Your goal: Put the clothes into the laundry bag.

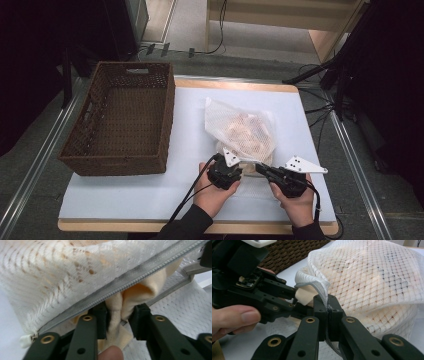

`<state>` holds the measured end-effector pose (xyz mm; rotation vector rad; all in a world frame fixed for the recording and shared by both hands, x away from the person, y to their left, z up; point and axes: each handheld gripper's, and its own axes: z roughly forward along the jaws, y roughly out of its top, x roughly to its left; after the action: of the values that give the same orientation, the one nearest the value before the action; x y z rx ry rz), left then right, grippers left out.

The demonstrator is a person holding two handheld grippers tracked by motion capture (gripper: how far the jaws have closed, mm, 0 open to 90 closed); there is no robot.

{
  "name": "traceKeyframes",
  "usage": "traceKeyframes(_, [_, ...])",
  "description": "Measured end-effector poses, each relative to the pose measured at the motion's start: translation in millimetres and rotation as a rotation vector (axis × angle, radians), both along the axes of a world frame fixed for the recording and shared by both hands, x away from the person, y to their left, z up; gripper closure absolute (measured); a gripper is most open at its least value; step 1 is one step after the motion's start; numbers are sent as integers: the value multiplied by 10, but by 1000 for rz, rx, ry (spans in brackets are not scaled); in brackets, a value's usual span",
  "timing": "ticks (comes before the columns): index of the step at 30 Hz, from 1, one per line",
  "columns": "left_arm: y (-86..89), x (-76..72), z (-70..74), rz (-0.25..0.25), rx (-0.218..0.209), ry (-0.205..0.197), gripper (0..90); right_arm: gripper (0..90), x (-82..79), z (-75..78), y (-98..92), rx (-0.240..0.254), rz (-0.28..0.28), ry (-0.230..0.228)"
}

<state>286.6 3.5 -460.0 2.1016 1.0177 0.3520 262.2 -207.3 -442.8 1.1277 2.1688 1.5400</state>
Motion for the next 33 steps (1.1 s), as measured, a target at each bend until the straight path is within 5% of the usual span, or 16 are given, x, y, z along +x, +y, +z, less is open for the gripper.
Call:
traceKeyframes(3, [-113,16,49,-71,36,-28,753,883,5,-6,18,-5,2,-4])
traceKeyframes(5, [-171,53,80,-99,18,-48,761,883,1,2,31,-5,-1,-4])
traceKeyframes(9, [-131,202,74,25,-64,-110,768,883,5,7,11,0,-5,-8])
traceKeyframes(11, [-101,260,41,113,-47,-166,769,884,3,6,3,0,-7,-3])
traceKeyframes(12, [-97,290,-3,145,-1,-207,769,884,4,4,1,-1,-6,-1])
traceKeyframes(15, [-59,401,-166,169,20,-160,762,884,6,-3,8,-5,-1,2])
traceKeyframes(18, [-10,369,-101,121,-20,-127,695,884,7,-7,7,-6,-3,5])
traceKeyframes(19, [36,314,-59,70,-45,-105,614,884,17,-9,-5,-7,-5,1])
traceKeyframes(25, [161,192,-1,31,-54,-83,529,884,20,-11,2,-7,-8,5])
traceKeyframes(33, [10,255,-26,32,-81,-41,652,884,14,-20,43,-12,-4,8])
